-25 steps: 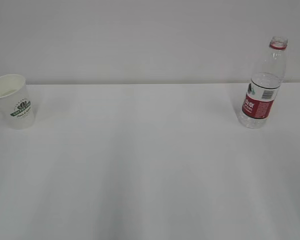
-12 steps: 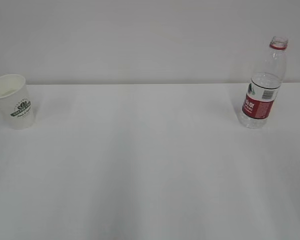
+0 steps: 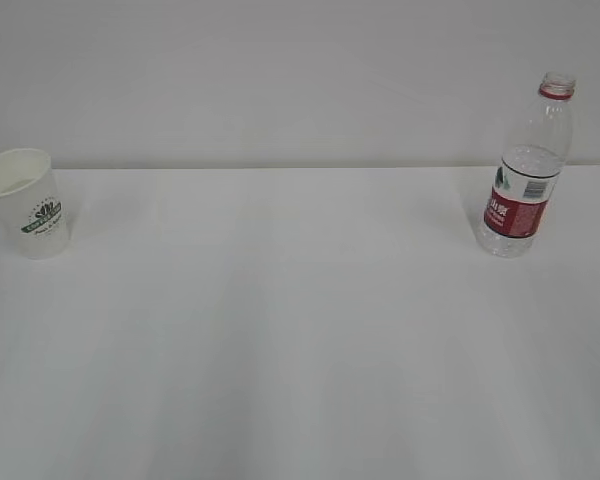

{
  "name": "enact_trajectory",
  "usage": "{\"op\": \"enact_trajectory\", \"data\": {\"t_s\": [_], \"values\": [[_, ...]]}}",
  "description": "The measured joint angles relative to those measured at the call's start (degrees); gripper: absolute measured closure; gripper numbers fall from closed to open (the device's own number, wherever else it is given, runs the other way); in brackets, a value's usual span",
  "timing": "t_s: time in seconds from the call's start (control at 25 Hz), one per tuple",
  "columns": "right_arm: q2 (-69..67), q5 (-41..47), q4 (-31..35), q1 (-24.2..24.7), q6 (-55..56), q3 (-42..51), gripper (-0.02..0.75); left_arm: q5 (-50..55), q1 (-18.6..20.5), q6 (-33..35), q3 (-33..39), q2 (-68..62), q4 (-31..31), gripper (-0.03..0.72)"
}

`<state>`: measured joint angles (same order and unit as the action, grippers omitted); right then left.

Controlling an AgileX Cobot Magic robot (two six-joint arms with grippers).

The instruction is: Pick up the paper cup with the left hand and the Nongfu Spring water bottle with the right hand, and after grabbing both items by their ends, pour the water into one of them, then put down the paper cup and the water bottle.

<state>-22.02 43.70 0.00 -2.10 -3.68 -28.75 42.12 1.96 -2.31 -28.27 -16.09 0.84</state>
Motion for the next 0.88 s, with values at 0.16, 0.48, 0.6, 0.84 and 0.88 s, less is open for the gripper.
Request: {"op": "enact_trajectory", "data": {"t_s": [0.16,0.48,0.6,0.84,0.88], "values": [[2.06,6.38,0.0,0.0,0.0,0.0,0.15,3.47,0.0,0.0,0.03,0.95,0.14,0.265],[6.37,11.97,0.0,0.0,0.0,0.0,0.15,10.27,0.0,0.09,-1.38,0.95,1.49,0.301],[7.23,14.88,0.0,0.0,0.0,-0.49,0.15,13.88,0.0,1.37,-3.42,0.95,1.6,0.325],[8.21,18.46,-1.25,0.0,0.0,-0.54,0.15,22.15,0.0,3.25,-4.49,0.95,1.81,0.336],[8.36,18.86,-1.48,0.0,0.0,-0.54,0.15,23.47,0.0,3.28,-4.49,0.95,1.81,0.337]]}}
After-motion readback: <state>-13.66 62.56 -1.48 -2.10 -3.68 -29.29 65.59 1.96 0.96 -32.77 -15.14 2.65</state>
